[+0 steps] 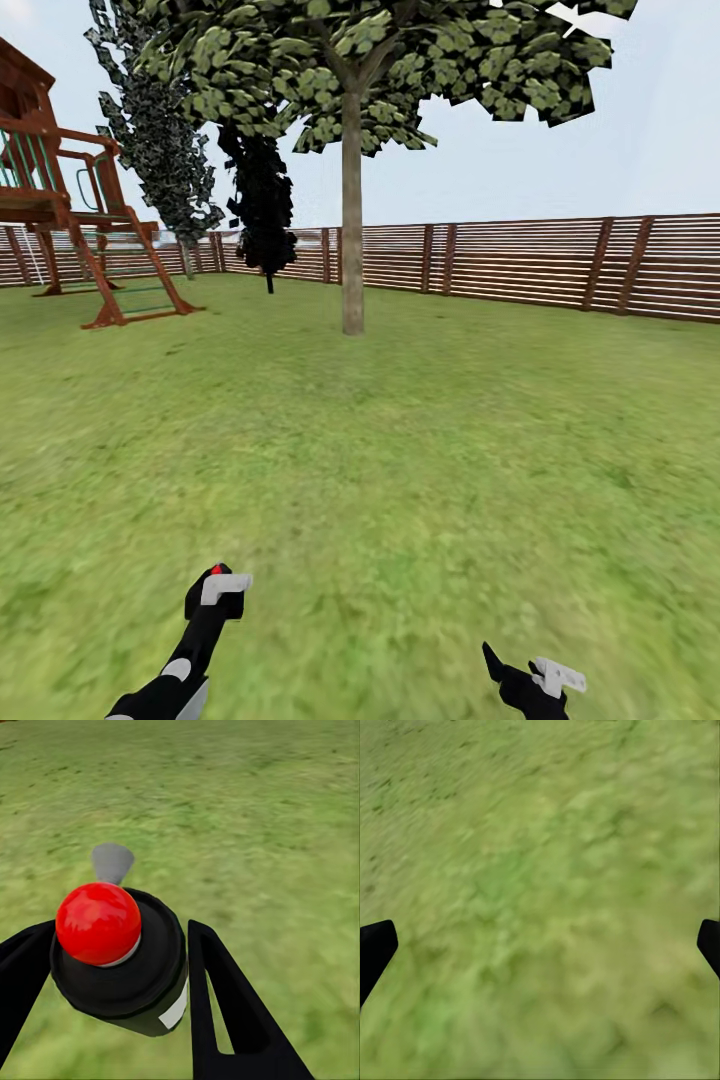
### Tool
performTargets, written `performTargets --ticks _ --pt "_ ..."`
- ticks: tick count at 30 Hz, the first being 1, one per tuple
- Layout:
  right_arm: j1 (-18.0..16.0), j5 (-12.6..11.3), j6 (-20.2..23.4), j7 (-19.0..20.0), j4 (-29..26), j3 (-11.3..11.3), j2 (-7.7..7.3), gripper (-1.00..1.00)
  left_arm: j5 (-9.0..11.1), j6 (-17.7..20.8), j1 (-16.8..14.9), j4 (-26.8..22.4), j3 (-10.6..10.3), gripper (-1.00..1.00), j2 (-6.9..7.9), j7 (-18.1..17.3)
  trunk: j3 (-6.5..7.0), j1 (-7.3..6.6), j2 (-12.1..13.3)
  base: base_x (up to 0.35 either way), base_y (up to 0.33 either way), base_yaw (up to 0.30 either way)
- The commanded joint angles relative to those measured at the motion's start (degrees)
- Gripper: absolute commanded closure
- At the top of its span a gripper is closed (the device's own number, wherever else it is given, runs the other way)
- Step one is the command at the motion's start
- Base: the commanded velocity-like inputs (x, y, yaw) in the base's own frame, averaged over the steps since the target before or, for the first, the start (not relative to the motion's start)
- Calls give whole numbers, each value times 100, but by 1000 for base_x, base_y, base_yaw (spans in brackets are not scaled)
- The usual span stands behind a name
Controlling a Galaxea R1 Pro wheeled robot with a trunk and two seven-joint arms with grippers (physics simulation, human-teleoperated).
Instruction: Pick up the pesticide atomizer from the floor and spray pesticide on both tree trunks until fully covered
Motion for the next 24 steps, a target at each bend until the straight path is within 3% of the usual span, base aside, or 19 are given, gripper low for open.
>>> performTargets --ticks 1,24 --pt "0 0 0 -1 0 0 0 -100 -1 0 0 -1 -1 100 0 1 0 0 0 329 0 0" --pt "0 0 0 -1 0 0 0 -100 -1 0 0 -1 -1 100 0 1 0 0 0 329 0 0"
